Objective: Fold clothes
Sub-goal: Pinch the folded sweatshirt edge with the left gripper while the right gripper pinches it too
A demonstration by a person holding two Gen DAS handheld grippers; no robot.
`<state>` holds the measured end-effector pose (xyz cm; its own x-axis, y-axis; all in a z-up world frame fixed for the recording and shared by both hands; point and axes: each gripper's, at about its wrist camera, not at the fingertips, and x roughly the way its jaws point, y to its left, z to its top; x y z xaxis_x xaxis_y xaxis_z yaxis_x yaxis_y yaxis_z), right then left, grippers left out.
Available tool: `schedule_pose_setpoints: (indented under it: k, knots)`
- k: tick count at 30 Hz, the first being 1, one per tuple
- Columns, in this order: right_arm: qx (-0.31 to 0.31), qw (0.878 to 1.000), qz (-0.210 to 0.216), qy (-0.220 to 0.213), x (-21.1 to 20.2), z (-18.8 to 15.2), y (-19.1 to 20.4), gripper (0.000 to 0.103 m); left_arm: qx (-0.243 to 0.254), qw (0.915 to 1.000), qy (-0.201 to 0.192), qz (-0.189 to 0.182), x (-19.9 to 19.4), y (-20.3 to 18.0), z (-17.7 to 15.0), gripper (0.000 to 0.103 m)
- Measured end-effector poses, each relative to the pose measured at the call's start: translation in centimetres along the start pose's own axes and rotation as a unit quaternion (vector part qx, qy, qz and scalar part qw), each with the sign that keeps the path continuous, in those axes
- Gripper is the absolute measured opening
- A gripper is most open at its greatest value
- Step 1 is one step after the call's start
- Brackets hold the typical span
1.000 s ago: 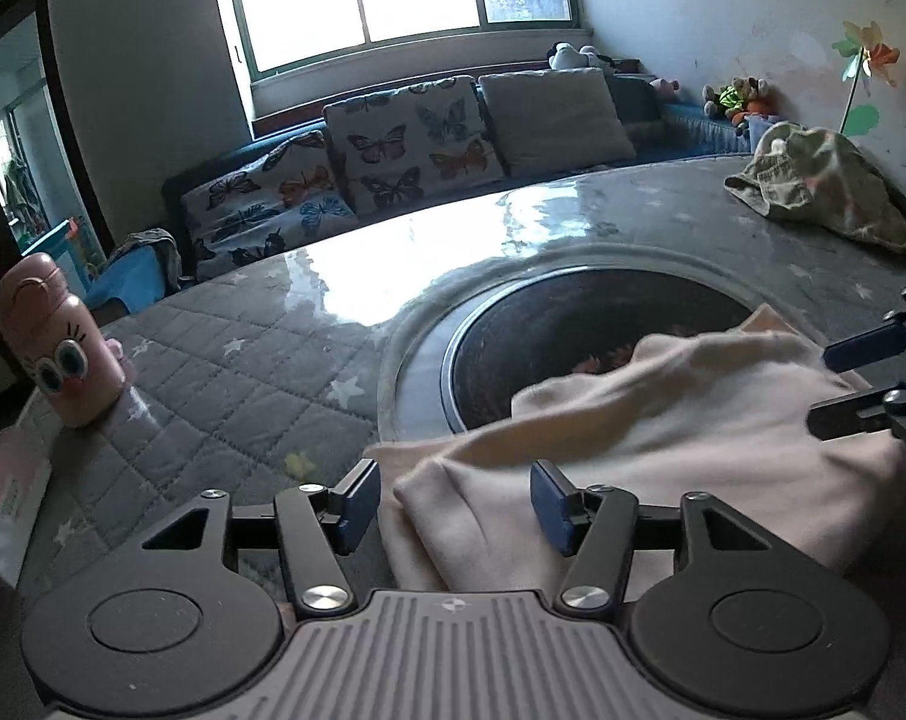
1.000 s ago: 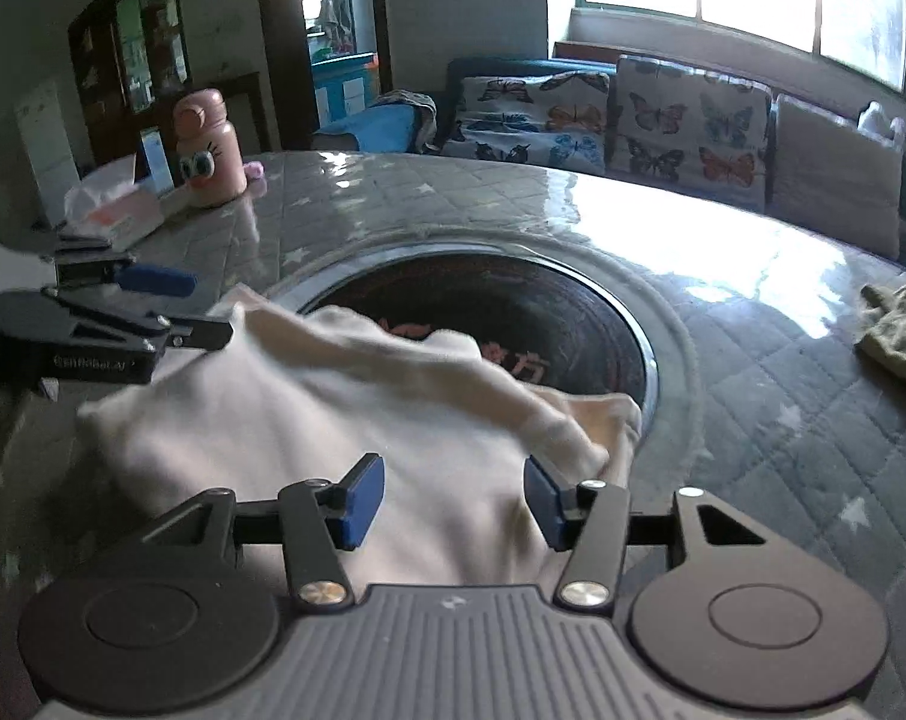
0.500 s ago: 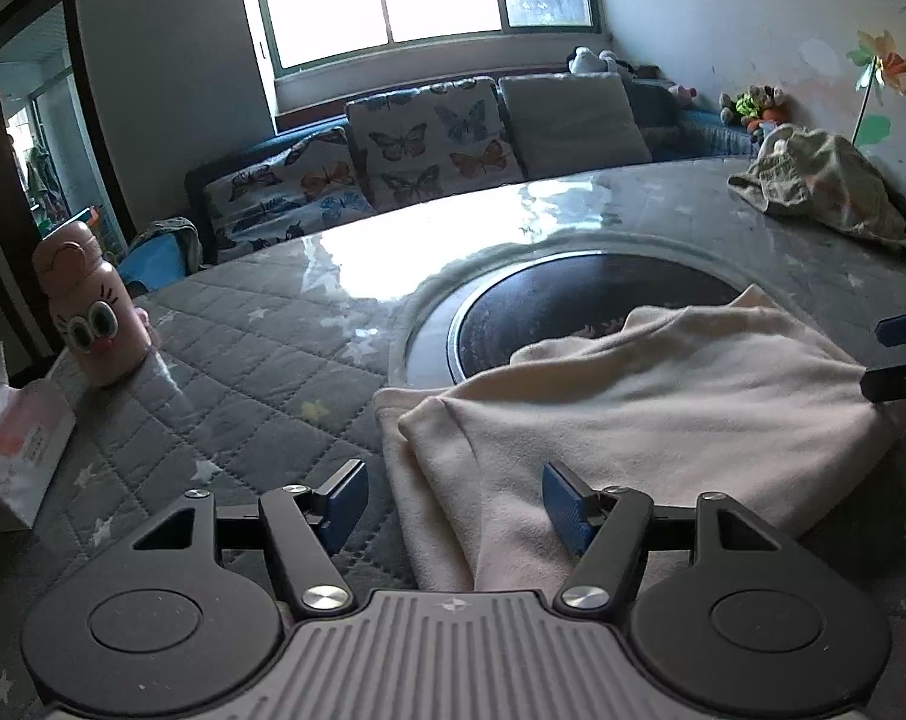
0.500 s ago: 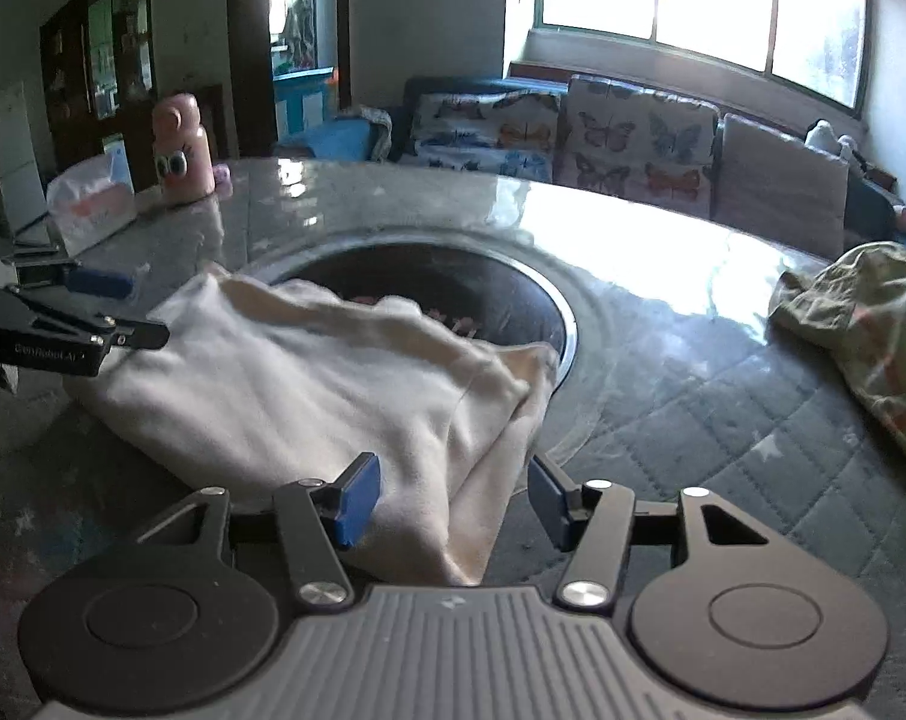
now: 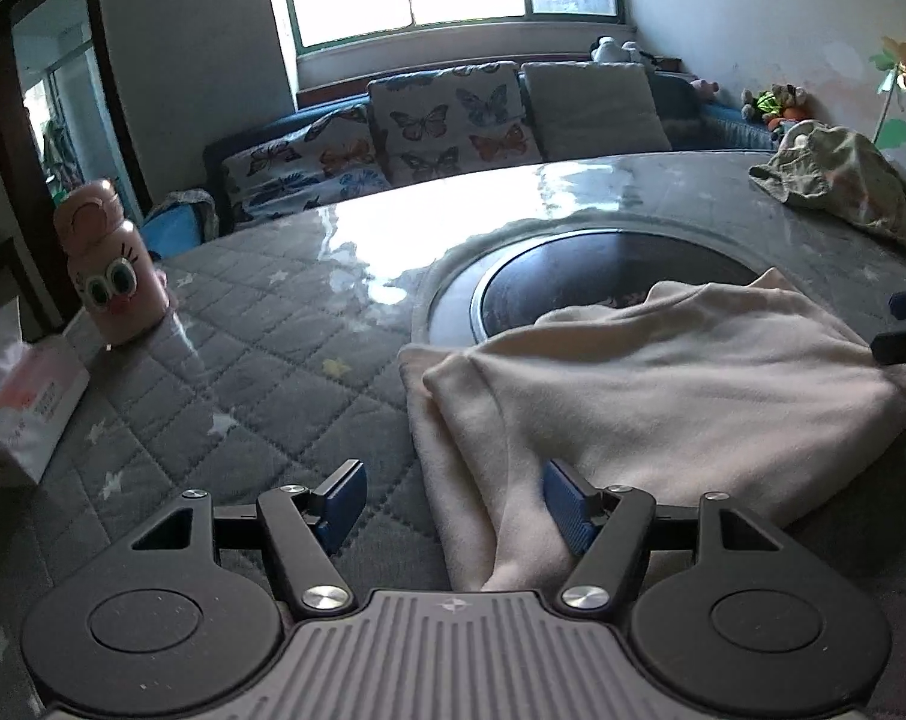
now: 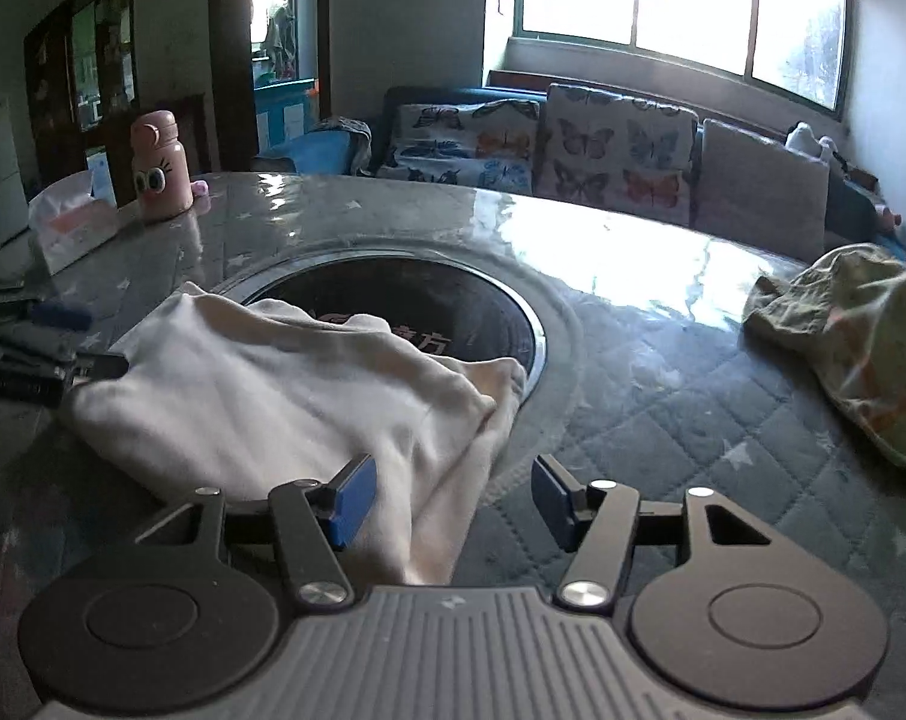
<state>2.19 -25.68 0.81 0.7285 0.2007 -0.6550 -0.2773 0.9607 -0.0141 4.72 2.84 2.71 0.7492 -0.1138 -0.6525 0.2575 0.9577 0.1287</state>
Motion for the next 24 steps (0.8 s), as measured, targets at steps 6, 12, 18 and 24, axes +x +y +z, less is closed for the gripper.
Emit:
schedule_pose_setpoints:
  k: [6,12,18,24]
  knots:
    - [0.045,0.999,0.024,0.017,1.2,0.2,-1.0,0.058,-0.039,0.999,0.013,-0.019,-0.3,1.0,0.0,0.069]
    - [0.096,0.994,0.051,0.034,2.9,0.2,-1.9,0.053,-0.088,0.9945,0.03,-0.049,-0.1,2.1,0.0,0.066]
    - [0.122,0.989,0.07,0.038,3.4,0.4,-2.1,0.032,-0.125,0.9872,0.043,-0.089,0.3,2.8,0.1,0.042]
    - [0.12,0.99,0.068,0.029,3.0,0.9,-1.4,0.019,-0.132,0.9858,0.036,-0.097,-0.1,2.6,0.4,0.015]
